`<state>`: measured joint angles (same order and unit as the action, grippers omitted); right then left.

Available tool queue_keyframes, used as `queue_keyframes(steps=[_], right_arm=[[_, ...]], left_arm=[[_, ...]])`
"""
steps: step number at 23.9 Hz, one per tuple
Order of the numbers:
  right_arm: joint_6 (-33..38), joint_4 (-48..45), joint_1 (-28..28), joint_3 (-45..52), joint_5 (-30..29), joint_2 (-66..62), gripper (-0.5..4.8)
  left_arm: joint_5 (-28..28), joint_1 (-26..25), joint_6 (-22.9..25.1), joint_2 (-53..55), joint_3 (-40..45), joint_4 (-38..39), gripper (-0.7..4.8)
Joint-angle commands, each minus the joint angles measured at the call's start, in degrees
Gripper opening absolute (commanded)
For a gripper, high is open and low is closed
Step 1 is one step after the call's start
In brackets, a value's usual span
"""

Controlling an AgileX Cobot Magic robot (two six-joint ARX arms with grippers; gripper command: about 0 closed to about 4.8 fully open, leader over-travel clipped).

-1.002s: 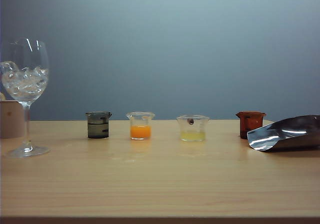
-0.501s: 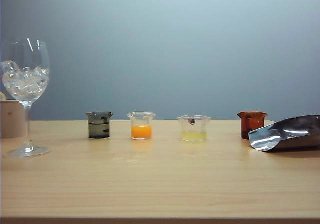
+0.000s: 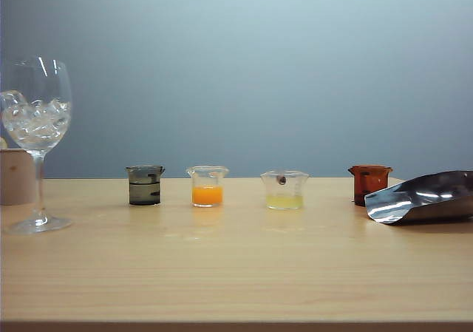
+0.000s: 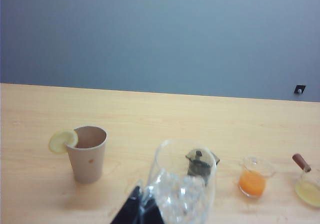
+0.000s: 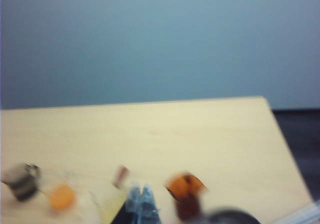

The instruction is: Pick up the first measuring cup from the left, pour the coconut rum inside into the goblet, and finally put the measuring cup back in its original place.

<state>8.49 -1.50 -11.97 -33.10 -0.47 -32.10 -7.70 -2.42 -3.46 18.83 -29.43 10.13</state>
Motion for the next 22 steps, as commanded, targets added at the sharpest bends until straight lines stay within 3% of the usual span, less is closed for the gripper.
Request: queue_keyframes(steps=[1, 4, 7, 11, 16, 22], right_arm=[[-0.17, -7.28, -8.04, -2.21, 6.54, -6.47, -0.09], [-0.13, -18.62, -21.27, -2.27, 12.02, -17.75, -0.09], [-0.13, -25.35, -27.96, -2.29, 15.56, -26.80, -0.09], [-0.09, -36.61, -35.95, -6.10, 15.98, -46.69, -0.09], [-0.09, -38.71, -38.32, -14.23, 15.82, -60.85, -0.09], [2.91, -43.47, -38.47, -29.09, 15.87, -81.00, -0.09]], left_arm=[[-0.02, 0.50, 1.05, 4.55, -4.46, -0.28, -0.04], [0.28, 2.27, 5.07, 9.49, -10.01, 3.37, -0.04], [1.55, 4.00, 5.97, 11.10, -12.28, 7.26, -0.04], [5.57, 9.79, 6.29, 11.98, -12.92, 13.22, -0.05], [8.52, 13.35, 6.49, 11.98, -12.92, 15.26, -0.05], [9.27, 13.88, 6.62, 11.89, -12.92, 15.98, -0.05]])
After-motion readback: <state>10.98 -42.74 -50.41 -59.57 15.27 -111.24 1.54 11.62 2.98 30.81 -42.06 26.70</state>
